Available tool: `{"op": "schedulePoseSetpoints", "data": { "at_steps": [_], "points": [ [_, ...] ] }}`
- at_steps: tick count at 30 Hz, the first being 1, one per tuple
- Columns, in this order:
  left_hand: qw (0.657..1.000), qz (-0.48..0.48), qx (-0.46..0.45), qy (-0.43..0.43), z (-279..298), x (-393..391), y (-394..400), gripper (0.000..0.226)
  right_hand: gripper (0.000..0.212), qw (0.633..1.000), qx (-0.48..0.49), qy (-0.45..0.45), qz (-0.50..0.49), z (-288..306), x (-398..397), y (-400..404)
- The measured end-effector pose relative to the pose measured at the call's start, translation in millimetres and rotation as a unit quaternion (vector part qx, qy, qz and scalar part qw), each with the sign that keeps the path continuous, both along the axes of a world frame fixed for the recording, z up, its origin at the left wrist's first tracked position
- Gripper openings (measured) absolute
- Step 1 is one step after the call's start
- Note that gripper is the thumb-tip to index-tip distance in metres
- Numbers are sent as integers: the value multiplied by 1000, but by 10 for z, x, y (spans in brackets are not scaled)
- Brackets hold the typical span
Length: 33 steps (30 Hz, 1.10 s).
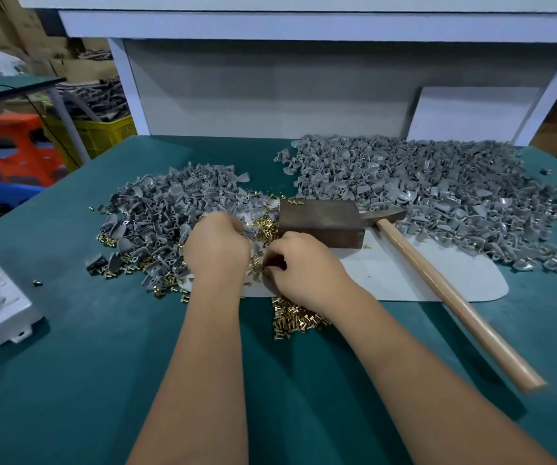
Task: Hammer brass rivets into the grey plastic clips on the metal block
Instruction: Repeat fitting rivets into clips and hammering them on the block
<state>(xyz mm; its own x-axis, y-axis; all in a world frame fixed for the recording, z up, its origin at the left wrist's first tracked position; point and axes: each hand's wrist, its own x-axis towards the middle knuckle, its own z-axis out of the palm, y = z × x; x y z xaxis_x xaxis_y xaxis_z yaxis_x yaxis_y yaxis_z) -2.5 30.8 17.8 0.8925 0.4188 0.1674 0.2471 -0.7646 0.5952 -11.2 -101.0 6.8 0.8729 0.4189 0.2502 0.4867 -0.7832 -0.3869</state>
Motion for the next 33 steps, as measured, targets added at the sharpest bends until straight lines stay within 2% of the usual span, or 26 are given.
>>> {"op": "schedulePoseSetpoints", "data": {
  "at_steps": [3, 6, 9, 11, 15, 20, 28, 33],
  "points": [
    [998, 22, -19, -63, -46, 54, 6, 40, 10, 1000, 3, -16, 8, -10, 1, -15],
    [981, -25, -85, -172, -107, 114, -42, 30, 8, 999, 22, -40, 17, -9, 5, -50],
    [958, -73, -154, -232, -133, 151, -115, 26, 4, 992, 111, -57, -18, 10, 8, -104],
    [944, -94, -178, -262, -122, 185, -175, 26, 9, 979, 184, -69, -61, 29, 31, -156],
    [943, -146, -174, -242, -98, 235, -352, 21, 13, 945, 267, -118, -150, 57, 143, -290],
    [955, -176, -113, -208, -158, 225, -442, 16, 17, 923, 304, -96, -217, 20, 284, -473],
    [956, -187, -104, -201, -111, 177, -447, 18, 13, 931, 284, -113, -200, 24, 257, -455],
    [962, -159, -116, -190, -111, 174, -473, 18, 21, 926, 299, -110, -201, 17, 256, -456]
  ]
}}
